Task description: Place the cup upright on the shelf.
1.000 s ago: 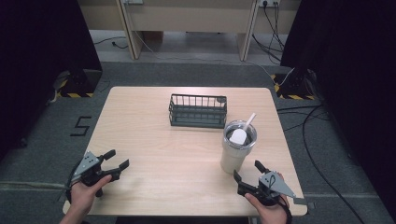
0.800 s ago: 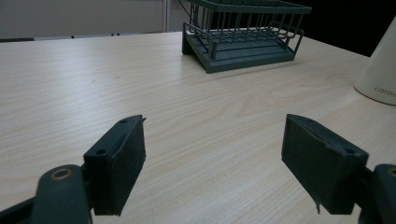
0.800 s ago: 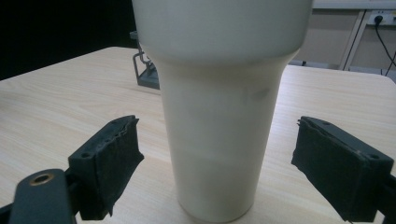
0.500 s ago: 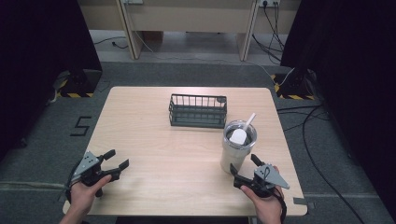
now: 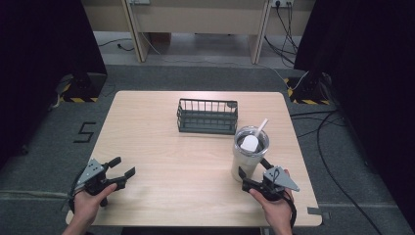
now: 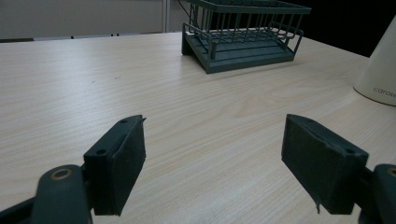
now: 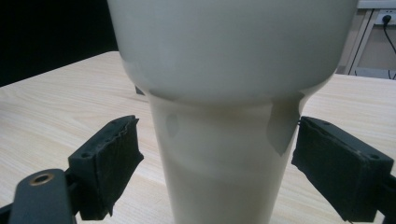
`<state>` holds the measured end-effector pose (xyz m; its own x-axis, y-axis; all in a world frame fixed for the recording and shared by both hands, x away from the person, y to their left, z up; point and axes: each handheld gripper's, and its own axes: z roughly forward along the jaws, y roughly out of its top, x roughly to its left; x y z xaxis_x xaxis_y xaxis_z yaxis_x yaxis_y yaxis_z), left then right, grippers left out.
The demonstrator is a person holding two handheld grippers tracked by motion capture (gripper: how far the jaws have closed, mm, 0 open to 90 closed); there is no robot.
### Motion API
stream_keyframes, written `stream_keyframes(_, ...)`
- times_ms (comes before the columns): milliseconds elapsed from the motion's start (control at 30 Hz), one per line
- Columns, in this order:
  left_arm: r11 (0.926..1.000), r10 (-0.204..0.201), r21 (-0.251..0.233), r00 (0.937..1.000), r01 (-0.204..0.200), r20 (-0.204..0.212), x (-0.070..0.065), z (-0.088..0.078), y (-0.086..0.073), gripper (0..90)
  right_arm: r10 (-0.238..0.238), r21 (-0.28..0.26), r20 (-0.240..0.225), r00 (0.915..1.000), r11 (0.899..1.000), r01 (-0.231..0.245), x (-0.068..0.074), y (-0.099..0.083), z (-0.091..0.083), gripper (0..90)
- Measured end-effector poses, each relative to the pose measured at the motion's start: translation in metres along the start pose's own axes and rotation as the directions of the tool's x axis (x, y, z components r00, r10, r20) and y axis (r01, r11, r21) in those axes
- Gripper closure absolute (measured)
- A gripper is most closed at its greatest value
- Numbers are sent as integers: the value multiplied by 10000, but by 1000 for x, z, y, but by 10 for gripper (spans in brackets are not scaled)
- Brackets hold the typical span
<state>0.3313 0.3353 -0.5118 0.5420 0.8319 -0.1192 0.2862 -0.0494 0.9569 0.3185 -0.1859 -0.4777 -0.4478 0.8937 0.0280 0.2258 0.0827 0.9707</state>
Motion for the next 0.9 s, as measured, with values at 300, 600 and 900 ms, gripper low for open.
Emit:
stream_keyframes(300,10000,2,-3,10000,-2,13,0,0,0,212,284,-14,70,9996,9996,-284,0,2,8,107)
stream_keyframes(600,10000,4,-8,10000,-4,18,0,0,0,212,417,55,134,9990,9991,-418,1,3,20,46)
stream_keyframes(900,10000,28,-1,10000,-28,17,1,0,0,212,494,17,187,9986,9988,-494,0,3,30,45)
